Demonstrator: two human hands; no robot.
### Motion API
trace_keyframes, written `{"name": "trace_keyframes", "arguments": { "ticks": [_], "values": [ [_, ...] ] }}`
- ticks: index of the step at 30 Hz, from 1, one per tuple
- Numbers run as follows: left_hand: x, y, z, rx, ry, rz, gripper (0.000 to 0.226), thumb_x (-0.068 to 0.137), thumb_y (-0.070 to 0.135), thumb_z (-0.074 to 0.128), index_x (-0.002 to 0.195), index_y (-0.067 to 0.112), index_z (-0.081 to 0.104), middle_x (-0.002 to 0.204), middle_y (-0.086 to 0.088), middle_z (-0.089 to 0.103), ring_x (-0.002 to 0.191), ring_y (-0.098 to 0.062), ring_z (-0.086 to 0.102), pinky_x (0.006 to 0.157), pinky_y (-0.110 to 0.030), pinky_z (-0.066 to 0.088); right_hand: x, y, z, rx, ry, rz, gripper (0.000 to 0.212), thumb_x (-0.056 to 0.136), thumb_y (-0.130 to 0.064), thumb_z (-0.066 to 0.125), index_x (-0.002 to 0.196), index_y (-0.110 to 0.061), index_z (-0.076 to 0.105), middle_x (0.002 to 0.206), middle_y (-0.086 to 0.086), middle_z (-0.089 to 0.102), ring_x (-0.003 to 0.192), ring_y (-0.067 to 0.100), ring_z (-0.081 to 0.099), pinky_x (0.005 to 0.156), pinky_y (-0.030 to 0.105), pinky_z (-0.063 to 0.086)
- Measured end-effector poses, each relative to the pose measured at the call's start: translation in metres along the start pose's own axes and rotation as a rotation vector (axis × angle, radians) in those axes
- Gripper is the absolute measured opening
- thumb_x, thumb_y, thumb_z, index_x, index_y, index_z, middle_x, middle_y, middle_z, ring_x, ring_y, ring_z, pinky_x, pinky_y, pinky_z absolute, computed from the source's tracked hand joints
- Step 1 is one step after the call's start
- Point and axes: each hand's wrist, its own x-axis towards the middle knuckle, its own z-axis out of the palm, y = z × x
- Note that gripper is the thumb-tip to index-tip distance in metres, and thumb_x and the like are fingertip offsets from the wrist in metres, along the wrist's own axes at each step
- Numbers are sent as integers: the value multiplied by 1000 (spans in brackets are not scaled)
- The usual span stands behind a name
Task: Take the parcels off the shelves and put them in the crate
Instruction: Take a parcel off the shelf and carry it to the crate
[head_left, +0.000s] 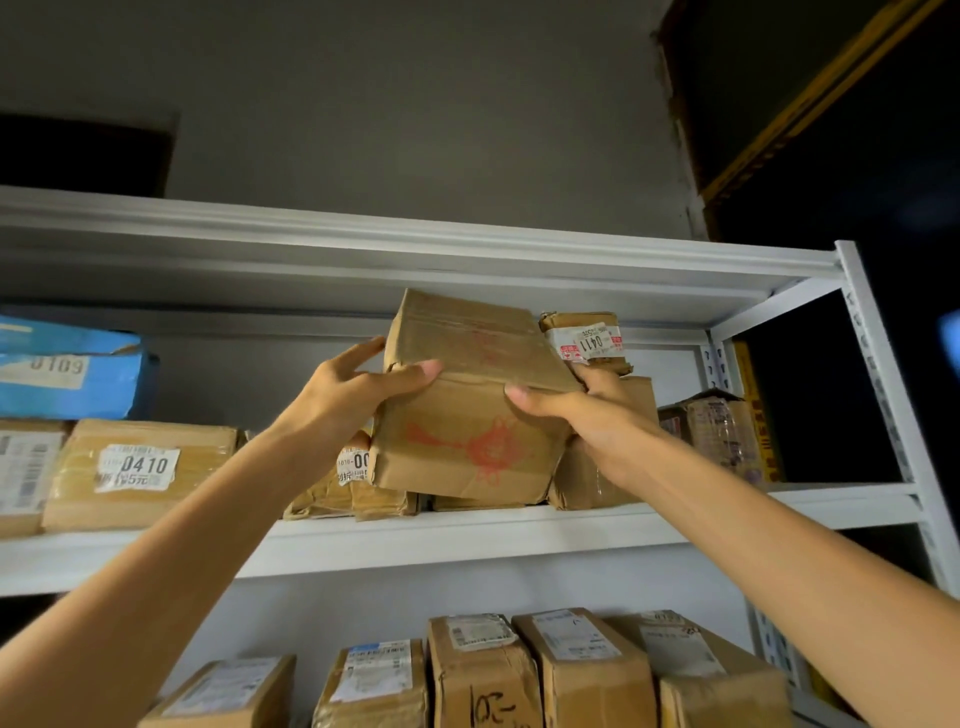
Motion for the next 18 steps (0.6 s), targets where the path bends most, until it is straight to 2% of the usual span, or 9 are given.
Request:
{"name": "trace_keyframes", "arguments": {
  "ticks": [3,7,9,11,13,15,17,18],
  "values": [
    [-7,0,-3,7,-70,25,102,52,41,78,146,34,37,109,-2,72,99,-24,68,93,-54,51,-5,4,-3,12,-80,-1,103,26,-38,90,124,-23,61,109,-5,72,111,17,62,106,41,43],
    [-13,-1,1,-8,-38,51,96,54,33,79,143,32,41,106,0,72,98,-22,68,92,-54,51,-9,8,-7,45,-89,5,116,26,-32,91,135,-24,53,113,-4,71,115,18,60,105,40,44],
    [-16,-2,1,-44,-31,57,94,55,31,79,142,31,43,107,-1,71,93,-20,70,78,-45,57,-12,8,-7,73,-114,-4,110,30,-36,92,133,-27,54,113,-6,71,112,15,62,102,38,46],
    [-18,-3,0,-82,-29,58,92,55,27,79,140,30,45,106,-2,72,90,-19,71,63,-33,54,-16,8,-6,128,-99,12,114,33,-40,92,138,-30,48,115,-8,70,106,11,65,97,36,49],
    [-20,-4,-1,-125,-17,62,88,55,22,79,137,29,48,104,-2,73,91,-21,70,61,-31,52,-20,8,-6,143,-81,-8,116,36,-37,91,142,-28,45,117,-6,69,108,12,64,99,36,49],
    [-23,-9,-1,-188,9,79,84,57,17,80,134,29,51,102,-1,74,89,-21,71,60,-30,51,-25,7,-6,145,-92,-50,108,41,-31,91,140,-31,47,111,-10,72,107,8,65,94,28,51],
    [-27,-17,-1,-254,43,112,86,56,18,86,134,30,52,106,-1,73,89,-21,72,63,-31,53,-31,5,-3,104,-96,-122,93,50,-25,90,131,-45,48,102,-22,71,102,-3,63,76,12,51],
    [-29,-23,-1,-287,64,126,90,54,18,89,135,32,52,109,-2,72,91,-21,72,65,-32,55,-34,2,-1,58,-85,-155,90,53,-24,90,127,-51,47,100,-30,68,103,-7,60,72,9,47]
  ]
}}
